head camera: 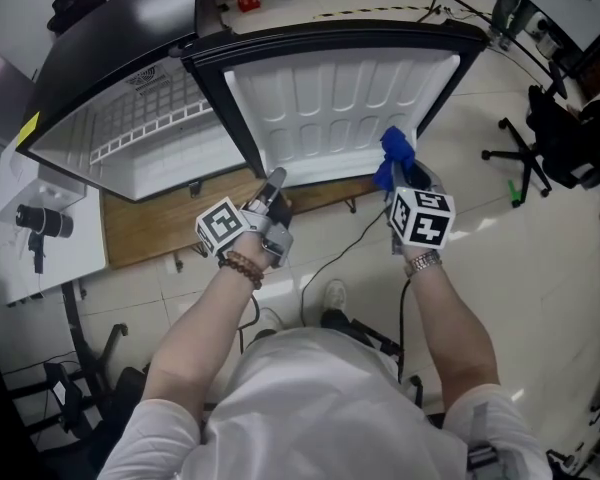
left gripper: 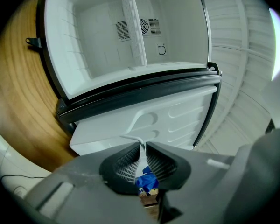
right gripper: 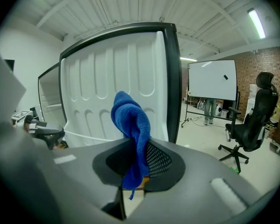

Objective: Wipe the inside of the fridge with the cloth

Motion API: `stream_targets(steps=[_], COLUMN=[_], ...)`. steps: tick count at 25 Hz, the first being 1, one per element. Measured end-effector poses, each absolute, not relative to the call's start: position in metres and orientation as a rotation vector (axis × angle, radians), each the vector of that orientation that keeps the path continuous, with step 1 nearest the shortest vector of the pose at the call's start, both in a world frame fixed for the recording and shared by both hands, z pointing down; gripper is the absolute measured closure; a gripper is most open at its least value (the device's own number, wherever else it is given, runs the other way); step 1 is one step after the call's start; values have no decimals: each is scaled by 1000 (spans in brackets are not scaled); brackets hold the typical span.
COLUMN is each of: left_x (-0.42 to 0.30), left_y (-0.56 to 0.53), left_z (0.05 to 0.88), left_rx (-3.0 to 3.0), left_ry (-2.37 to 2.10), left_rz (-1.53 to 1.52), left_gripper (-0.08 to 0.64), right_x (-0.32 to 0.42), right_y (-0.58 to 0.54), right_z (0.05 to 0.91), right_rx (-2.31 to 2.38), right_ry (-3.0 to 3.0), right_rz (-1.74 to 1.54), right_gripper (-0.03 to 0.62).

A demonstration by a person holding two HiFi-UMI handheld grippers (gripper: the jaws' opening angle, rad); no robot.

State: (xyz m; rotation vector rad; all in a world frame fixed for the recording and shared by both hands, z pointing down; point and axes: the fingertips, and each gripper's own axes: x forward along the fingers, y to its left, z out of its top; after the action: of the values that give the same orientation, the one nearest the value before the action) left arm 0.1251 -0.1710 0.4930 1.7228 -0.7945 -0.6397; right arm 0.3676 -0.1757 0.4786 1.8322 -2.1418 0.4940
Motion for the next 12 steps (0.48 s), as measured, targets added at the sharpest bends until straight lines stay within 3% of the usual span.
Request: stream_targets(steps=[12], left_x=[128], left_y=[-174], left_z=[491], left_rx=[1711], left_ry=[-784], left_rz=[-652], left_gripper=[531], right_x=[412], right_y=[-179], right_z=[472], right_rx=[1920], right_ry=[-2085], right_rz=[471], right_gripper=[535])
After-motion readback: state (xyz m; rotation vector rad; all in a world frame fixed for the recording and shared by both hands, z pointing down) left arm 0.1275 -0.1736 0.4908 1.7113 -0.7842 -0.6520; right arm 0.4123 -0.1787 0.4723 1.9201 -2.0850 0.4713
